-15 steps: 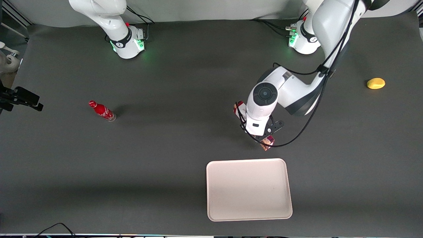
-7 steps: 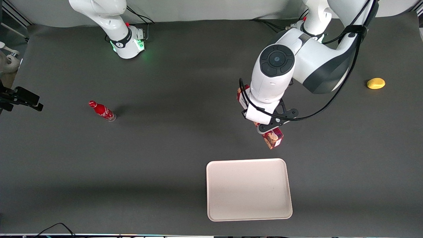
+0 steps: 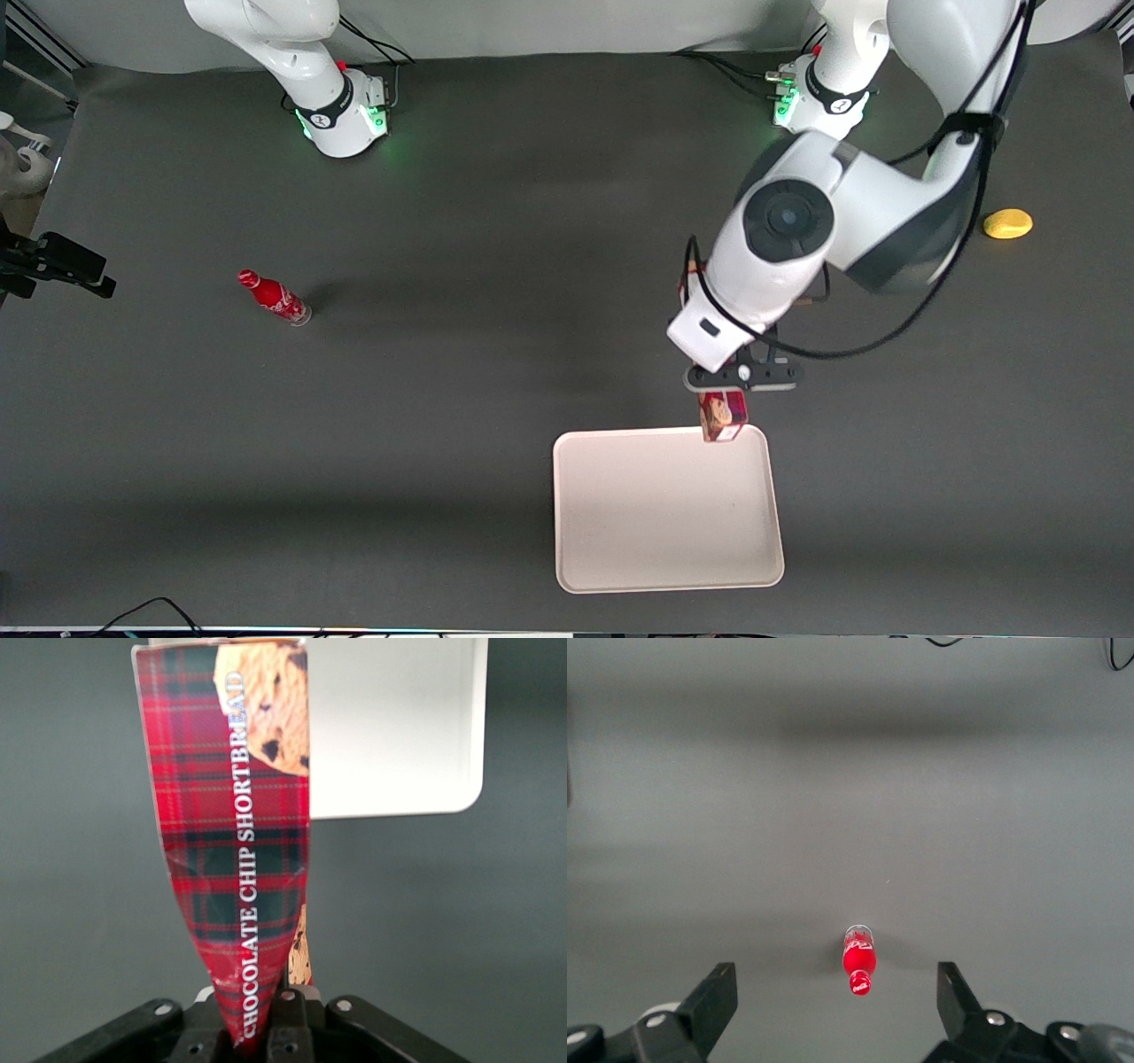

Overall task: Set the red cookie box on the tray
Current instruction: 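Lift the cookie box upright and carry it toward the white tray, then lower the cookie box onto the tray and open the left gripper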

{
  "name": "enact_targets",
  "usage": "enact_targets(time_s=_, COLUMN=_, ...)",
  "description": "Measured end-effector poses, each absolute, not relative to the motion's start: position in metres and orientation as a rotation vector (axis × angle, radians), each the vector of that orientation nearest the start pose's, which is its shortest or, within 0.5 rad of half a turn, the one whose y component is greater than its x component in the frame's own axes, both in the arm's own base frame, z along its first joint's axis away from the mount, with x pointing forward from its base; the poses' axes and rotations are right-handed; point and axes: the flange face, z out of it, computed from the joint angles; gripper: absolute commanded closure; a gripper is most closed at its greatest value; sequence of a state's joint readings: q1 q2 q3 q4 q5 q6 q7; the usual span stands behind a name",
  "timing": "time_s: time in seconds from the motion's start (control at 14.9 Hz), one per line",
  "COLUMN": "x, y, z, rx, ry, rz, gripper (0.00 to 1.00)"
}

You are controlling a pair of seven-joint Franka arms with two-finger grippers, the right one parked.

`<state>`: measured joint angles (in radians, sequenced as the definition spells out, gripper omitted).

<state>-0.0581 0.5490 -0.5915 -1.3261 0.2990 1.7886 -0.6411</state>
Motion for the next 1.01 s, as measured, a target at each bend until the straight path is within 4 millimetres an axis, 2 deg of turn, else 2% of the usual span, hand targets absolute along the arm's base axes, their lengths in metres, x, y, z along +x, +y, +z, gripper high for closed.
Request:
enact_targets(time_s=0.2, x=0.653, y=-0.305, z=0.402, rx=-3.174, ry=0.148, rz=-0.021, gripper=1.00)
enact_targets(time_s=0.54, x=0.689, y=-0.275, z=0.314, rx=-3.200, ry=0.109, rz=-0.040, gripper=1.00)
enact_targets(time_s=0.74, x=0.706, y=-0.256, z=0.286, rx=-3.187, ry=0.074, rz=-0.090, gripper=1.00)
enact_targets(time_s=1.01, x=0.727, y=-0.246, z=0.273, rx=-3.186, ry=0.041, rz=-0.142, gripper=1.00)
